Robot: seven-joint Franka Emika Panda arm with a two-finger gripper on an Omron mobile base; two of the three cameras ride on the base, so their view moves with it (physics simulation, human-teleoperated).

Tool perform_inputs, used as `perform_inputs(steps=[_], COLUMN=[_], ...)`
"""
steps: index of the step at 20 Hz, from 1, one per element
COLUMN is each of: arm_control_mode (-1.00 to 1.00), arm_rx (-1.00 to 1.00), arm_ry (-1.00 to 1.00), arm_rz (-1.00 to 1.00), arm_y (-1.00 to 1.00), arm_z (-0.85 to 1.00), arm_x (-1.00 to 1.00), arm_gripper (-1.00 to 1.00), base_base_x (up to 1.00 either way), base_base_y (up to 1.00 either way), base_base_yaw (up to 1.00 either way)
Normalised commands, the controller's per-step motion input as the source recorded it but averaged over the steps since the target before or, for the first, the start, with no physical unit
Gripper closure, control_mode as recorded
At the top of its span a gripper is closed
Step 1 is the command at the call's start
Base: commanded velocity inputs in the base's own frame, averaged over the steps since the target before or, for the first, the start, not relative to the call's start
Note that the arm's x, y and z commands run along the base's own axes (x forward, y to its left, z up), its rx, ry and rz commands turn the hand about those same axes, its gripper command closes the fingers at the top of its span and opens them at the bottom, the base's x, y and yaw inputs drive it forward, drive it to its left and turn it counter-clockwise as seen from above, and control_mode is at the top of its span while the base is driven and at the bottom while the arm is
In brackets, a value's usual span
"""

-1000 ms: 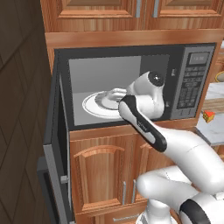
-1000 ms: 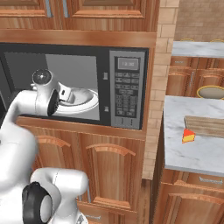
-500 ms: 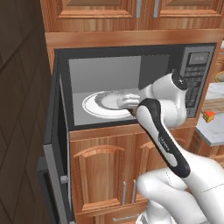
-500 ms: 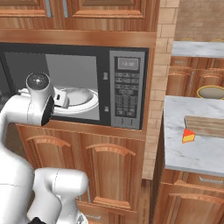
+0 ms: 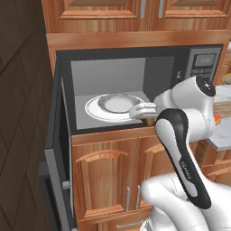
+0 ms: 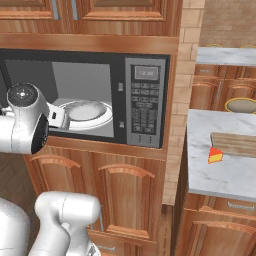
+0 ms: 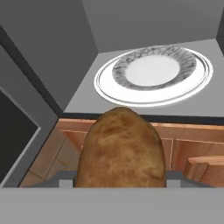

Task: Retrieve the reheated potato from the microwave, then place the potato, cheese, and condiment on the cutting board.

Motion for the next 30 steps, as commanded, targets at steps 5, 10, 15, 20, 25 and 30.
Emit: perform_inputs(steps=[5, 10, 15, 20, 25, 30], arm_control_mode=[-1.00, -1.00, -1.00, -1.00, -1.00, -1.00], arm_rx=[-0.13, -0.15, -0.10, 0.00, 0.00, 0.00], arm_ry=[0.00, 0.00, 0.01, 0.00, 0.00, 0.00], arm_rz=[0.00, 0.00, 0.00, 0.00, 0.00, 0.00], arm_y=[-0.40, -0.42, 0.01, 0.00, 0.00, 0.00], arm_z=[0.09, 0.00, -0.02, 0.00, 0.00, 0.00], arm_x=[-0.46, -0.39, -0.05, 0.00, 0.00, 0.00], arm_gripper=[1.00, 1.00, 1.00, 1.00, 1.00, 1.00], base_base_x=[0.00, 0.00, 0.00, 0.00, 0.00, 0.00], base_base_y=[0.00, 0.00, 0.00, 0.00, 0.00, 0.00], base_base_yaw=[0.00, 0.00, 0.00, 0.00, 0.00, 0.00])
